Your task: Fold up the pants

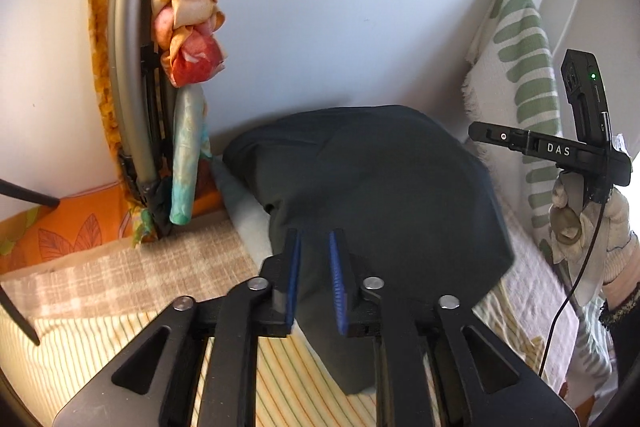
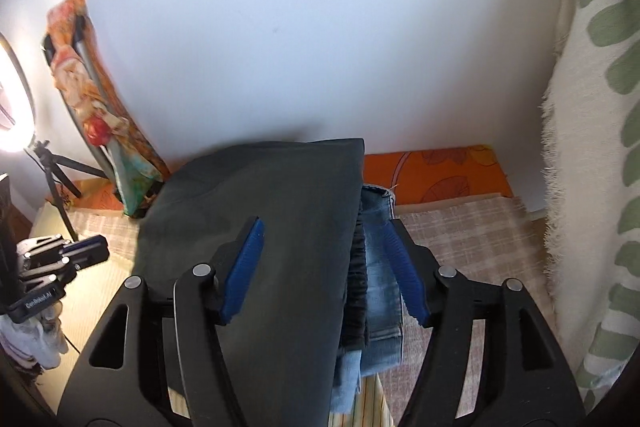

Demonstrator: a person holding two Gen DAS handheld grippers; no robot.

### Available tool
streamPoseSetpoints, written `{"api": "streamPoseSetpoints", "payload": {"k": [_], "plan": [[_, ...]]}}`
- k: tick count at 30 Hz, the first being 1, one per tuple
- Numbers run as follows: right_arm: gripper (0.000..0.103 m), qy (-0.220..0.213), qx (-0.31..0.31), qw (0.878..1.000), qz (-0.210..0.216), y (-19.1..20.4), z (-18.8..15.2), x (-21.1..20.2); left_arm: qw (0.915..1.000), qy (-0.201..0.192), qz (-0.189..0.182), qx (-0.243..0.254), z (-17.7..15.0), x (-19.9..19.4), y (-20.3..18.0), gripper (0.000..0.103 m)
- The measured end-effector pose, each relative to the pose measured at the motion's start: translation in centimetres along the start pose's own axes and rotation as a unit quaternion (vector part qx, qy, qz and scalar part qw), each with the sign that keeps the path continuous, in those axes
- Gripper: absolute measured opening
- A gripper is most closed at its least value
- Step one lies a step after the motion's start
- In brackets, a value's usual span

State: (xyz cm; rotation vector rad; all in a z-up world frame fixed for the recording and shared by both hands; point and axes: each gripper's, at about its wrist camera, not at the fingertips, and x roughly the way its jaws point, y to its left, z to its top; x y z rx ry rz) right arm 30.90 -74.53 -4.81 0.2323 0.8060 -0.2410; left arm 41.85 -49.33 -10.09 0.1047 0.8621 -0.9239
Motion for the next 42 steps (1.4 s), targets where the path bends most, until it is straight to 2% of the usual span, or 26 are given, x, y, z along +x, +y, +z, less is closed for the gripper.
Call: {"api": "streamPoseSetpoints", "payload": {"k": [3,6,9,10,12,16,19,25,27,29,38,42], "plan": [[0.066,-0.007,-0.005,1.000,-0.005,0.5,-0.5,-1.5,0.9999,-0.005,-0.003,0.010,-0.4,-1.6,-0.7,0.018],[0.066,-0.012,-0.007,1.000,-0.005,1.2,-0.9,-3.0,0.9998,-0.012,-0.004,0.013,-0.4,-3.0,-1.3,0.044],[0.066,-0.021,-0.006,1.000,-0.010,1.8,-1.7,-4.8,0.9996,-0.020,-0.004,0.019,-0.5,-4.6,-2.2,0.046],[0.067,-0.026,-0.006,1.000,-0.009,2.0,-2.0,-5.6,0.9995,-0.022,-0.002,0.022,-0.4,-4.7,-2.5,0.050],[0.076,-0.034,-0.007,0.999,-0.012,2.4,-2.5,-6.7,0.9993,-0.028,-0.001,0.027,-0.7,-5.7,-3.2,0.059],[0.081,-0.046,-0.014,0.999,-0.018,3.6,-3.5,-9.0,0.9985,-0.034,0.008,0.042,-1.3,-7.3,-4.6,0.064],[0.085,-0.059,-0.015,0.998,-0.018,4.8,-4.6,-11.0,0.9984,-0.037,0.003,0.042,-1.9,-8.7,-5.2,0.072],[0.091,-0.079,-0.028,0.996,-0.016,8.4,-7.4,-14.6,0.9974,-0.053,0.011,0.049,-3.9,-12.5,-6.1,0.076],[0.099,-0.086,-0.030,0.996,-0.020,9.5,-8.3,-15.7,0.9969,-0.058,0.014,0.052,-4.7,-13.7,-6.3,0.076],[0.102,-0.093,-0.032,0.995,-0.025,10.6,-9.3,-16.7,0.9967,-0.061,0.016,0.051,-5.7,-15.1,-6.3,0.077],[0.102,-0.098,-0.071,0.991,-0.053,16.3,-13.6,-20.4,0.9952,-0.082,0.023,0.048,-9.5,-20.0,-6.2,0.081],[0.103,-0.111,-0.068,0.989,-0.063,17.9,-15.3,-21.6,0.9947,-0.092,0.027,0.039,-10.9,-21.9,-5.8,0.081]]}}
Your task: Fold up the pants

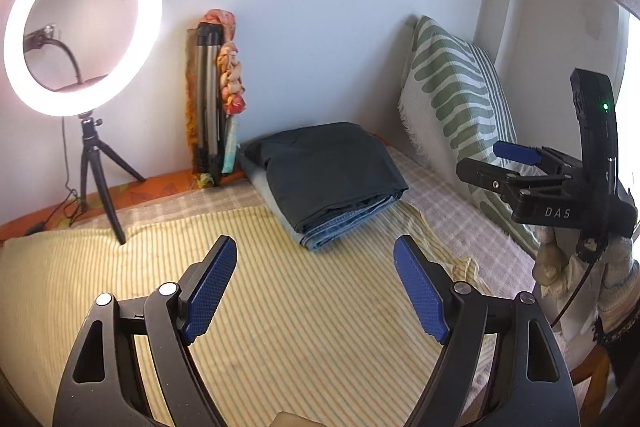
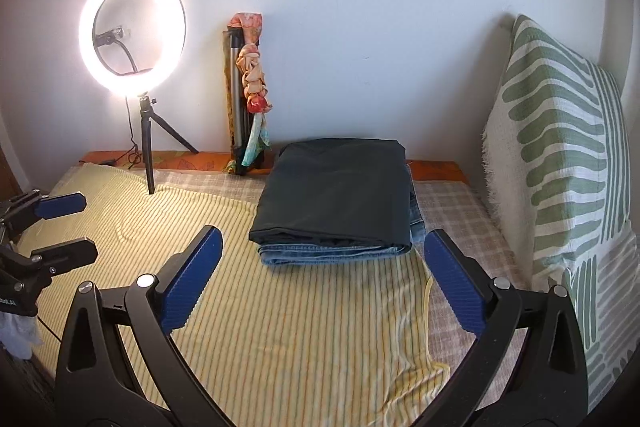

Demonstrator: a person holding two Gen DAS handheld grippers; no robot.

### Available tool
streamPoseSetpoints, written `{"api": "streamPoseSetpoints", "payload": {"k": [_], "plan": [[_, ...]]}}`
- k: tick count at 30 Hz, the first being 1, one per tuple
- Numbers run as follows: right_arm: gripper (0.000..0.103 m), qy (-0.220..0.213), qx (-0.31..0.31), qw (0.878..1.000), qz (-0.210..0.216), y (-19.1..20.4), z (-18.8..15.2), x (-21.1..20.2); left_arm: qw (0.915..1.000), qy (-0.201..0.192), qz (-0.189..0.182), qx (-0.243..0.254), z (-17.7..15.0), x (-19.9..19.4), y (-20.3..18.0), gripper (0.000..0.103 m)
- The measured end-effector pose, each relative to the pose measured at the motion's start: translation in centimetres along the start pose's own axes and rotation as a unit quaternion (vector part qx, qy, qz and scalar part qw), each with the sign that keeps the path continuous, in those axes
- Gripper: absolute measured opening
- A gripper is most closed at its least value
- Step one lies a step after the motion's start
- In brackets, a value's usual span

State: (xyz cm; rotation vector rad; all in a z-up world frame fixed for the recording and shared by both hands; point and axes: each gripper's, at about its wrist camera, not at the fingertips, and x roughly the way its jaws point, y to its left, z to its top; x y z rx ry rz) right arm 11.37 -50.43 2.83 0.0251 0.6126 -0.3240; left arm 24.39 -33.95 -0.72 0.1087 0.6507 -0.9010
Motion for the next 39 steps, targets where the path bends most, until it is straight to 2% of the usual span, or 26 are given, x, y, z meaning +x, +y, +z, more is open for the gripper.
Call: {"api": "streamPoseSetpoints", "payload": {"k": [10,23,28,32,39], "plan": [[0.103,-0.009,0.026,1.000,-0.002,2.8,-3.4,-1.5,0.9998,-0.004,0.018,0.002,-2.2,-2.3,0.5,0.081],[0.103,-0.014,0.053,0.998,-0.009,4.0,-5.9,-0.3,0.9992,0.006,0.040,0.006,-4.1,-2.3,1.5,0.088],[0.103,-0.016,0.065,0.998,0.001,4.0,-6.9,0.2,0.9992,0.007,0.039,0.008,-5.0,-2.5,1.8,0.088],[0.103,-0.017,0.057,0.998,-0.001,4.4,-7.0,0.2,0.9977,0.013,0.063,0.020,-5.8,-2.6,2.2,0.088],[0.103,-0.035,0.046,0.998,-0.006,5.6,-6.4,-0.5,0.9981,0.012,0.060,0.011,-6.2,-3.5,2.3,0.088]]}}
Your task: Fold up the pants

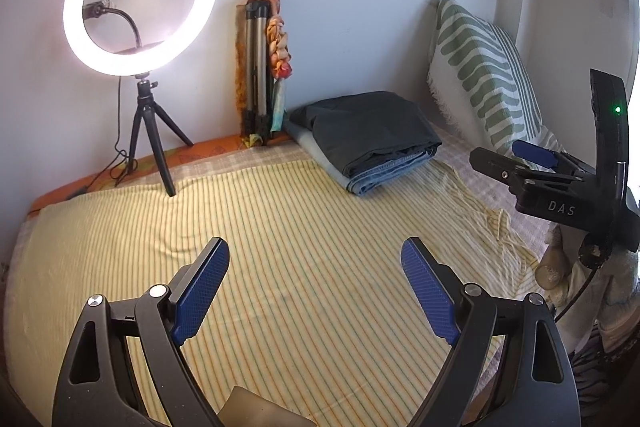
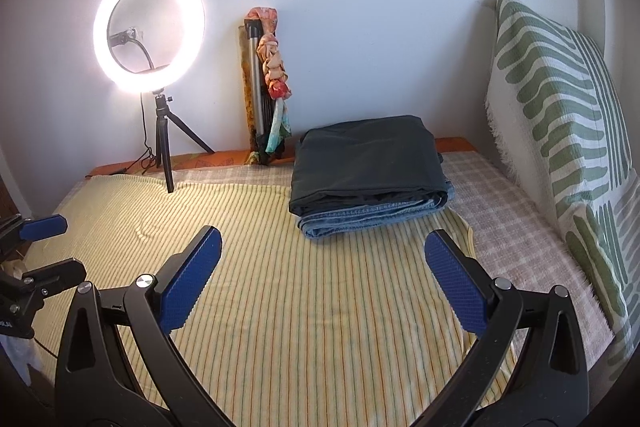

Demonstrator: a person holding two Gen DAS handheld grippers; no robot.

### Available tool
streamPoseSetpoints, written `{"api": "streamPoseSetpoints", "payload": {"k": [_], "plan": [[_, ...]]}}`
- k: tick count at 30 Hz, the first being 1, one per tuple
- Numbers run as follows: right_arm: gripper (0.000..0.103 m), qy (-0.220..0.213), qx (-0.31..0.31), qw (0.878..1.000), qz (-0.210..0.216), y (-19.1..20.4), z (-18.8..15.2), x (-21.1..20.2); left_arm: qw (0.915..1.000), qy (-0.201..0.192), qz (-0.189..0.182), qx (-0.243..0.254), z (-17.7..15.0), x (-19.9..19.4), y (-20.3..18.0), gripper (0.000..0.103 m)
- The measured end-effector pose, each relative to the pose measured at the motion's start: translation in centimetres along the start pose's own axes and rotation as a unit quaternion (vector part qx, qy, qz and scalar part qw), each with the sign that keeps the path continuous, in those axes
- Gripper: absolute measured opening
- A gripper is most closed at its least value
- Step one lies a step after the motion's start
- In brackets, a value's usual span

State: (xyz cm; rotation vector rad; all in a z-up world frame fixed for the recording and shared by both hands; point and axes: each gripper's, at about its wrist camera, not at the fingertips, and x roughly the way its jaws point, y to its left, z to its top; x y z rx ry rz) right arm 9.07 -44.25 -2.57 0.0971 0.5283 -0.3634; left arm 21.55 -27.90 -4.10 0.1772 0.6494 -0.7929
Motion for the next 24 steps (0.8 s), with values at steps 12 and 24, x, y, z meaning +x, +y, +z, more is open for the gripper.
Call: {"api": "streamPoseSetpoints", "payload": {"k": [12,24], "plan": [[0.103,0.001,0.009,1.000,0.007,-0.03,0.01,0.12,0.9999,-0.012,0.003,0.009,0.29,-0.99,-0.91,0.088],[0.103,0.004,0.003,1.000,0.016,0.65,-0.13,0.46,0.9998,-0.015,0.005,0.007,0.28,-1.11,-1.08,0.088]]}}
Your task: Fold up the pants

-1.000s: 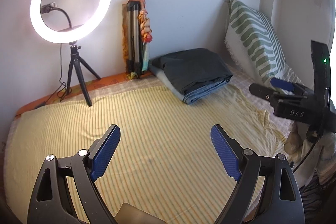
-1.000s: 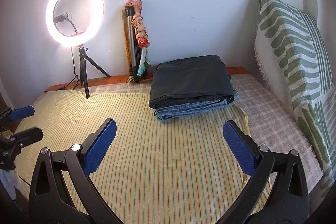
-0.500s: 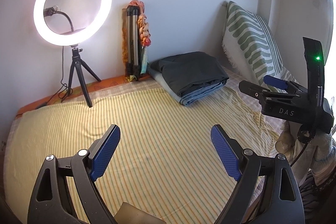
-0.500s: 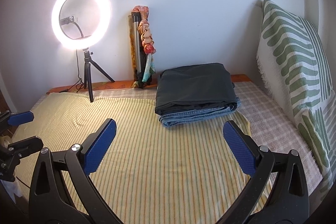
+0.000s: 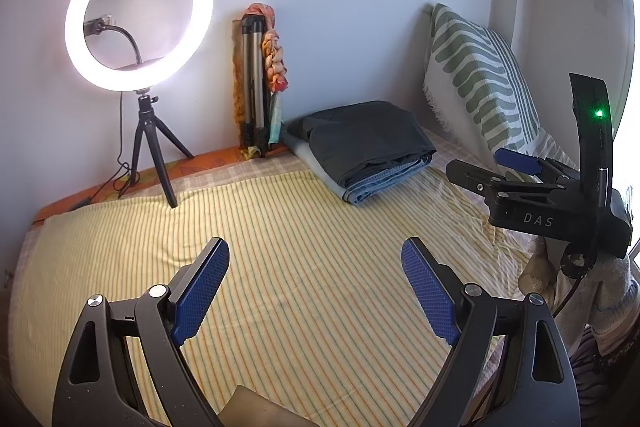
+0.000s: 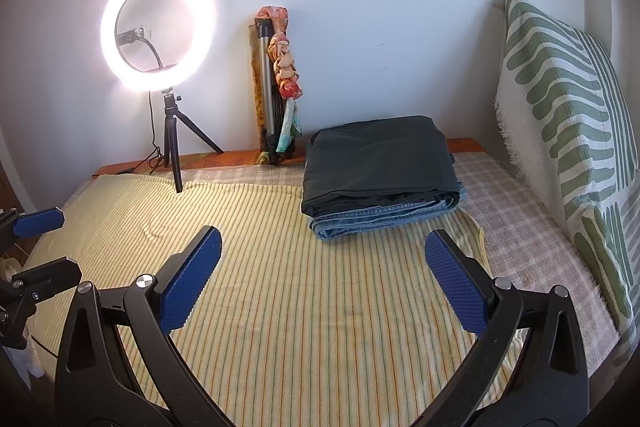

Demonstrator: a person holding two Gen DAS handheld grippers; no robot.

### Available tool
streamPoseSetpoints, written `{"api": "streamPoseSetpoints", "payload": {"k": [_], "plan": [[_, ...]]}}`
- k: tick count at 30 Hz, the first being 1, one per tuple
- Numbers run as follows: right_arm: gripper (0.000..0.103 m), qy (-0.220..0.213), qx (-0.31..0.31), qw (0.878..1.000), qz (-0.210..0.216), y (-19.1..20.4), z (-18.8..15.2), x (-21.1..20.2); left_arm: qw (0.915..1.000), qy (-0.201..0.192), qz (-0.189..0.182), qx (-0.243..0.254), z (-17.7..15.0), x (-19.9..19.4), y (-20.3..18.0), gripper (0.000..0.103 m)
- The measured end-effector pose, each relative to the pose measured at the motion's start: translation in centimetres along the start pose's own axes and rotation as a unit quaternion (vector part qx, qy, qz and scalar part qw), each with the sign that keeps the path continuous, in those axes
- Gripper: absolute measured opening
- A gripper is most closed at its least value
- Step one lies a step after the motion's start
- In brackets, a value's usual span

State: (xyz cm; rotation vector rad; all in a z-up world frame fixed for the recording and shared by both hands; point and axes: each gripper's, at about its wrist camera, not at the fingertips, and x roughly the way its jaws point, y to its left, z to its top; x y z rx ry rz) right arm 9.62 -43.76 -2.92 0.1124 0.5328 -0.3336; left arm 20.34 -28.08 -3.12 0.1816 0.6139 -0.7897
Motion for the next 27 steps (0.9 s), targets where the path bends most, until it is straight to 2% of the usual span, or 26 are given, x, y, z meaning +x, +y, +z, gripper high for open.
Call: {"api": "streamPoseSetpoints", "payload": {"k": [20,24,27], "plan": [[0.103,0.006,0.001,1.000,0.010,0.49,-0.14,0.42,1.0000,0.006,-0.002,-0.003,-0.40,0.22,0.19,0.088],[0.103,0.008,0.002,1.000,0.015,0.70,-0.05,0.63,0.9999,-0.015,-0.005,-0.003,-0.54,-0.48,0.28,0.088],[0.103,0.009,0.004,1.000,0.013,0.83,-0.09,0.92,0.9999,-0.012,-0.009,-0.003,-0.44,-0.44,0.41,0.088]]}}
